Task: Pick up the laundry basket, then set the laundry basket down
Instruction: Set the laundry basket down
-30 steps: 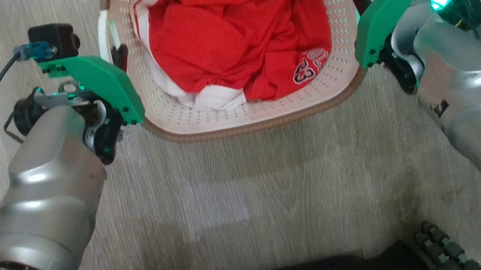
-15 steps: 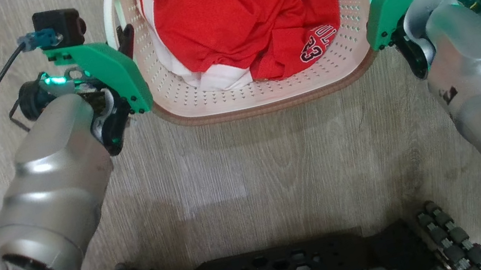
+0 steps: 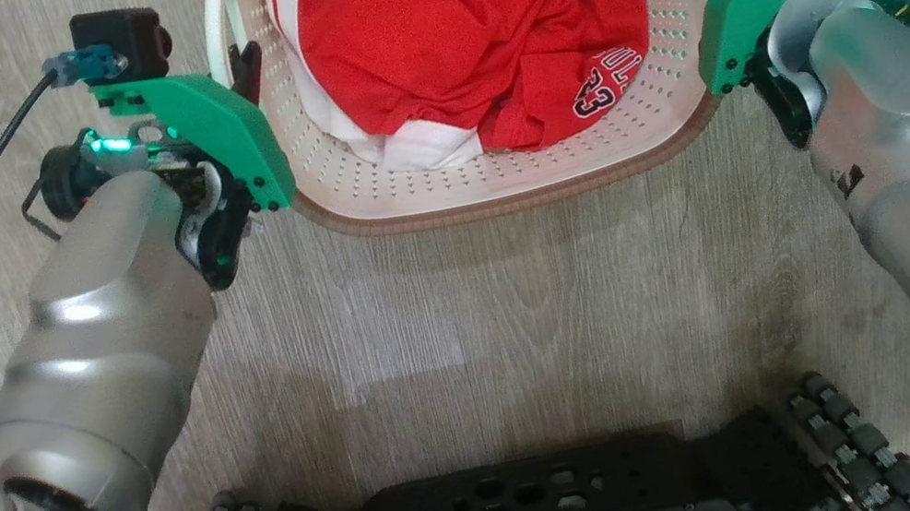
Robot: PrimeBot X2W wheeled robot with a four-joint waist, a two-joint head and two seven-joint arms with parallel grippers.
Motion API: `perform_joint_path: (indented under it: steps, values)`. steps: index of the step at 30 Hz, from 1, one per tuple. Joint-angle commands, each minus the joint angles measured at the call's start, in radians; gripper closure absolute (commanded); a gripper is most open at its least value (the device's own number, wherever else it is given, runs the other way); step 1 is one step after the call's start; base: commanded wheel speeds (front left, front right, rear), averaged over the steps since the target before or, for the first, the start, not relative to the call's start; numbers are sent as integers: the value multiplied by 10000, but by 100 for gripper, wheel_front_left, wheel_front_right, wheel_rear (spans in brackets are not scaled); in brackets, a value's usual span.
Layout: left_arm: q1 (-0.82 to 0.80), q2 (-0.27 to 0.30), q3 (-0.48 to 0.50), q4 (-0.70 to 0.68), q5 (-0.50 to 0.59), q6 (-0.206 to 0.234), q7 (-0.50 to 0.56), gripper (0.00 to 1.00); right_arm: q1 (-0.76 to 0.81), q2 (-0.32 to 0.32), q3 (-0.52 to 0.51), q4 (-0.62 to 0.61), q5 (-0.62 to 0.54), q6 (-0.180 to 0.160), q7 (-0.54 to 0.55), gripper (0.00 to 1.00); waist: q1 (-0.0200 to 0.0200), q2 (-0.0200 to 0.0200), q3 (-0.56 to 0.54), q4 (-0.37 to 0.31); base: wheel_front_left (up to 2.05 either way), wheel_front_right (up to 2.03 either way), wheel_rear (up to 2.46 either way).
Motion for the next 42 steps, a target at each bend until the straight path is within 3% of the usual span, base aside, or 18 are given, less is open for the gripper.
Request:
perform_joint_path:
  steps: [1,20,21,22,35,42]
  values:
    - [-21,742,39,-34,-34,8,-122,100,482,-302,-183,86,-173,-190,85,100,0,0,20,-3,0,0,0]
    - [-70,862,-689,-211,-797,8,-81,100,524,77,-1664,86,-1685,-190,125,100,0,0,1,10,0,0,0]
    - [-99,862,-748,-289,-803,8,-133,100,513,103,-1658,86,-1727,-190,109,75,0,0,0,16,0,0,0]
    - [-97,854,-823,-308,-821,8,-81,2,507,130,-1619,86,-1751,-190,90,0,0,0,-6,27,0,0,0]
    - [-108,925,-1275,-665,-1451,8,-165,0,551,216,-1087,31,-1346,-190,-72,0,0,0,-86,109,0,0,0]
    - [100,790,-1293,-325,-1521,8,-849,0,912,218,-851,-281,-829,-190,-177,0,0,0,-618,130,0,0,0]
